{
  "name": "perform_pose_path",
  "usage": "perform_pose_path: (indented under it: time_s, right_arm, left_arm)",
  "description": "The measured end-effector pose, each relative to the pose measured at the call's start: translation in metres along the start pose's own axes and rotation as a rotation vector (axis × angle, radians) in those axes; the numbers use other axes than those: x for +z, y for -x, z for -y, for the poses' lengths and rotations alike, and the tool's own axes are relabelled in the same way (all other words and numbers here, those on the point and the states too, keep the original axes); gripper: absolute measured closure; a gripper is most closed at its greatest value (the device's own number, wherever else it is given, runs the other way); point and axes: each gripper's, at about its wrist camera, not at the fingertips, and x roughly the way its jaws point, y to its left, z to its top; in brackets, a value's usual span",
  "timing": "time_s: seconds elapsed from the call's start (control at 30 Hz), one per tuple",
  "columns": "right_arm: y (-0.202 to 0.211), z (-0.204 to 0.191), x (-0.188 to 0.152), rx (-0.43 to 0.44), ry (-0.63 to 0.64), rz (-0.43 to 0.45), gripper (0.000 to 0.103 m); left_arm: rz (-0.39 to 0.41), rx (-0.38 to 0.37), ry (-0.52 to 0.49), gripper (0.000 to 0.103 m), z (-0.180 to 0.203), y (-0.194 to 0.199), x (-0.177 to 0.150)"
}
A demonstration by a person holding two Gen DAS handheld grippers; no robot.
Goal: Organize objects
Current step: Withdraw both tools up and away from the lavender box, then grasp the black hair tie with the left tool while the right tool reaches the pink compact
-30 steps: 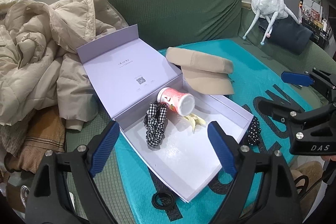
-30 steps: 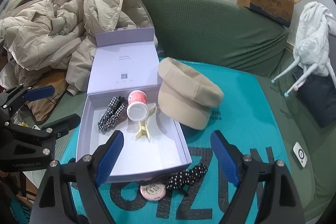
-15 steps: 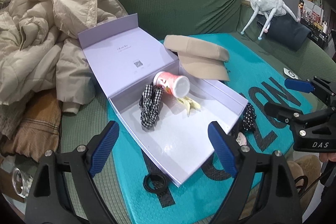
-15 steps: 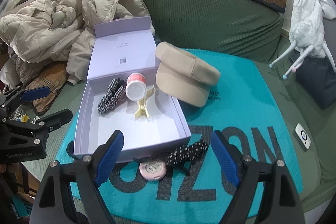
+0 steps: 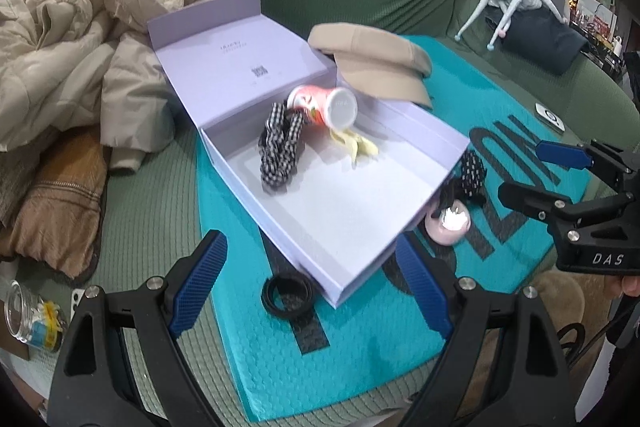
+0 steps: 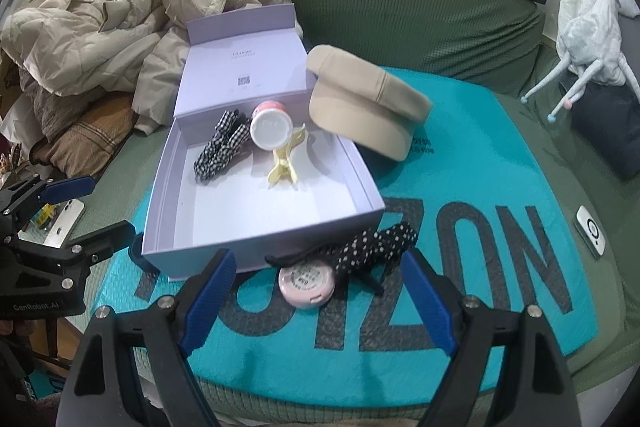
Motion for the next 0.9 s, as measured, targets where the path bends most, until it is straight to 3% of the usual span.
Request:
perform_pose_path:
  time_s: [0.3,0.9]
  right_arm:
    - [-0.004,-0.001,-0.02,0.007,-0.014,-0.031,0.017]
    - [-0.029,0.0,-0.06,0.042,-0.118,-0.092,0.017]
  left_arm:
    - [-0.028,-0.036,-0.035,0.017,0.005,-0.004,-0.024]
    - [-0.09,-0.073,0.016,0.017,-0.009,-0.025,-0.055]
